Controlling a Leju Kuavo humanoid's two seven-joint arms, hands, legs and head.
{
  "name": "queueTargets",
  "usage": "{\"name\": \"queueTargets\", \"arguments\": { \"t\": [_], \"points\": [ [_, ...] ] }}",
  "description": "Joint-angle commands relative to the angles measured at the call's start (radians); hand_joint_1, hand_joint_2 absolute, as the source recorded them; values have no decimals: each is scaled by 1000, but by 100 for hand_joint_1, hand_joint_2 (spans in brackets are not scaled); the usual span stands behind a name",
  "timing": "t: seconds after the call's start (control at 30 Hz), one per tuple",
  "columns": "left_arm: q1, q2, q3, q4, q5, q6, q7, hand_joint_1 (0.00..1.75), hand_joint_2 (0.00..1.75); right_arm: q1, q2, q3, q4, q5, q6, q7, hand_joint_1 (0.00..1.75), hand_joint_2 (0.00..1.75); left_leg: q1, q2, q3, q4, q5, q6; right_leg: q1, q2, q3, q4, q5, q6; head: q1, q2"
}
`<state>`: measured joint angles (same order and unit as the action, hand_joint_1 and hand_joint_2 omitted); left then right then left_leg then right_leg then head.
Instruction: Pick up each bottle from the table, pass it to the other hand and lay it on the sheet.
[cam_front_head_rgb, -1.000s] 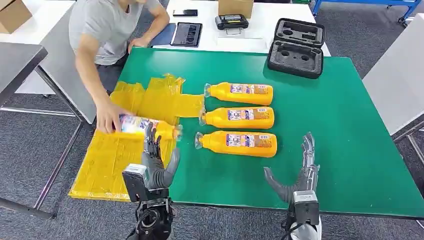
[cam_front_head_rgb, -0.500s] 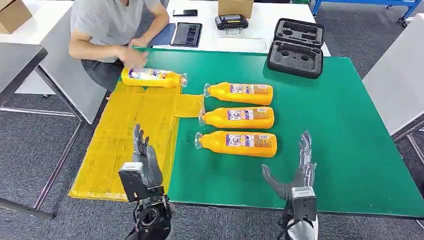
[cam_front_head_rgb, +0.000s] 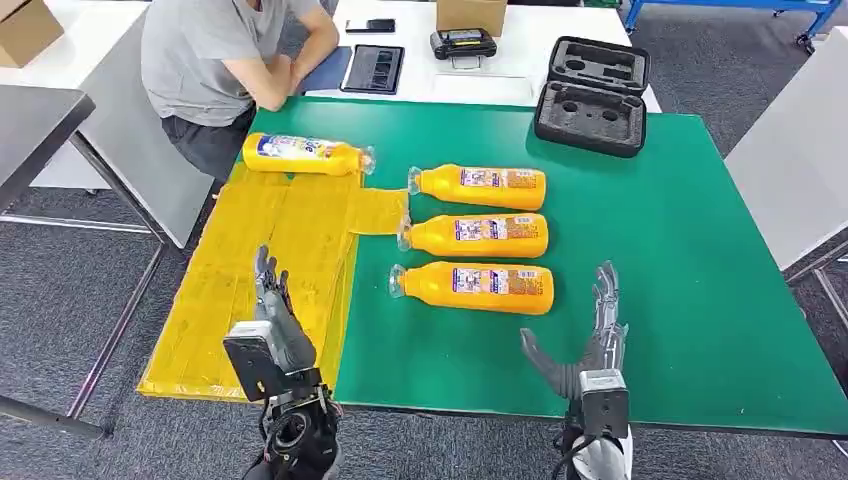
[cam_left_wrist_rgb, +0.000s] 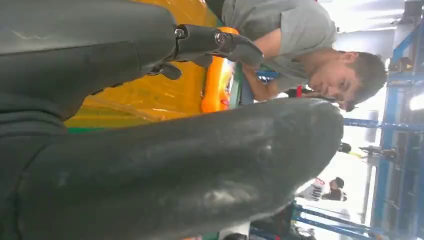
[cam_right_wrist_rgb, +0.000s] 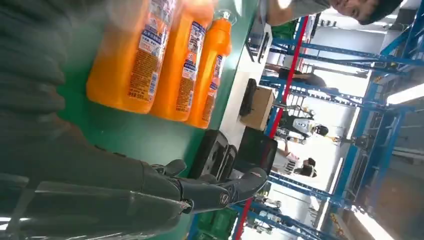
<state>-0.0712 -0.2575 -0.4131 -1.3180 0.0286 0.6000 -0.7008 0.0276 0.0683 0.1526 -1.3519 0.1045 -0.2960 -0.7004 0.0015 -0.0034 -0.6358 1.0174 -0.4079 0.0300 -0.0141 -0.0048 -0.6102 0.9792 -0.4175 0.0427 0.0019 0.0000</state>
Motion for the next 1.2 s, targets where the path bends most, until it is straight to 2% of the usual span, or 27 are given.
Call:
{"name": "queueTargets", "arguments": {
  "t": [0.03,0.07,0.1,0.17,0.2,0.23,0.27,0.3,0.33,0.37,0.5,0.63,0.8,0.83,0.87,0.9,1.0,1.07,1.1,1.17,1.2],
  "points": [
    [-34,71,-89,18,-69,65,3,0,0,-3,-4,12,40,2,-35,2,0,175,1,1,6,-1,-2,-2,1,1,6,-2,-2,-2,0,0],
    [-36,78,-105,17,-67,75,3,0,0,-1,-9,23,39,28,-60,2,0,175,1,0,9,-2,-3,-2,1,0,9,-2,-3,-3,0,0],
    [-36,81,-109,25,-60,69,3,0,0,2,-13,38,36,50,-91,2,0,175,0,0,3,-1,-1,-1,0,0,3,-1,-1,-1,0,0],
    [-35,93,-134,21,-95,98,3,0,0,2,-30,77,39,79,-134,2,0,175,1,0,8,-2,-3,-2,1,0,8,-2,-3,-2,0,0],
    [-30,91,-126,9,-109,98,3,0,0,-1,-38,90,55,111,-158,2,0,175,0,1,4,-1,-1,-1,0,0,3,-1,-1,-1,0,0],
    [-37,91,-124,15,-139,98,3,0,0,-32,-60,108,166,271,-233,24,0,175,1,1,7,-2,-2,-2,1,1,7,-2,-2,-2,0,0],
    [-53,87,-138,31,-129,98,3,0,0,-49,-60,84,194,285,-222,28,0,175,0,1,5,-2,-1,-1,1,1,5,-2,-1,-1,0,0],
    [-67,86,-149,49,-121,98,3,0,175,-62,-61,61,213,288,-209,25,0,175,1,1,5,-2,-1,-1,1,1,5,-3,0,-1,0,0],
    [-81,88,-165,63,-117,98,3,0,175,-75,-67,41,241,313,-188,33,0,175,1,2,12,-4,-3,-2,1,2,11,-4,-2,-3,0,0],
    [-92,92,-188,86,-95,98,3,0,175,-82,-66,5,267,339,-176,33,0,175,1,-1,6,-2,-1,-1,1,0,6,-3,-1,-1,0,0],
    [-99,107,-222,102,-63,25,3,0,175,-128,-76,-60,360,450,-129,68,0,175,1,-1,7,-2,-1,-1,1,-1,8,-3,-1,-1,0,0],
    [-118,94,-247,114,-66,-40,3,0,175,-204,-79,-90,461,552,-123,105,0,175,0,1,5,-2,-1,-1,0,1,5,-2,0,-1,0,0],
    [-142,95,-287,124,-87,-41,3,0,175,-210,-82,-96,461,608,-124,119,0,175,0,-1,4,-1,0,-1,0,-1,4,-1,0,-1,0,0],
    [-152,95,-296,132,-87,-44,3,0,175,-207,-81,-91,447,627,-122,126,0,175,0,0,10,-2,-2,-2,1,-1,10,-2,-3,-2,0,0],
    [-157,97,-301,136,-88,-42,3,0,175,-209,-81,-89,444,635,-114,131,0,175,0,0,5,-1,0,-1,0,0,5,-1,-1,-1,0,0],
    [-164,100,-310,142,-93,-30,3,0,175,-219,-81,-83,449,652,-101,143,0,175,0,1,8,-1,-2,-2,0,1,8,-2,-2,-2,0,0],
    [-175,104,-316,137,-86,-40,3,0,175,-265,-83,-66,490,692,-84,166,0,175,0,2,3,-1,0,-1,0,1,3,-1,0,-1,0,0],
    [-187,106,-329,136,-88,-53,3,0,175,-316,-83,-52,541,723,-87,169,0,175,1,3,8,-1,-2,-1,1,3,7,-1,-1,-2,0,0],
    [-191,104,-332,138,-89,-56,3,0,175,-325,-83,-50,546,725,-86,167,0,175,0,3,3,0,0,-1,0,3,3,-1,1,-1,0,0],
    [-198,99,-338,143,-90,-61,3,0,175,-331,-80,-43,539,732,-97,154,0,175,0,4,7,0,-2,-1,0,4,6,-1,0,-2,0,0],
    [-200,98,-340,143,-91,-63,3,0,175,-330,-79,-42,537,732,-96,153,0,175,0,2,3,-1,0,-1,0,1,3,-1,0,-1,0,0]
  ]
}}
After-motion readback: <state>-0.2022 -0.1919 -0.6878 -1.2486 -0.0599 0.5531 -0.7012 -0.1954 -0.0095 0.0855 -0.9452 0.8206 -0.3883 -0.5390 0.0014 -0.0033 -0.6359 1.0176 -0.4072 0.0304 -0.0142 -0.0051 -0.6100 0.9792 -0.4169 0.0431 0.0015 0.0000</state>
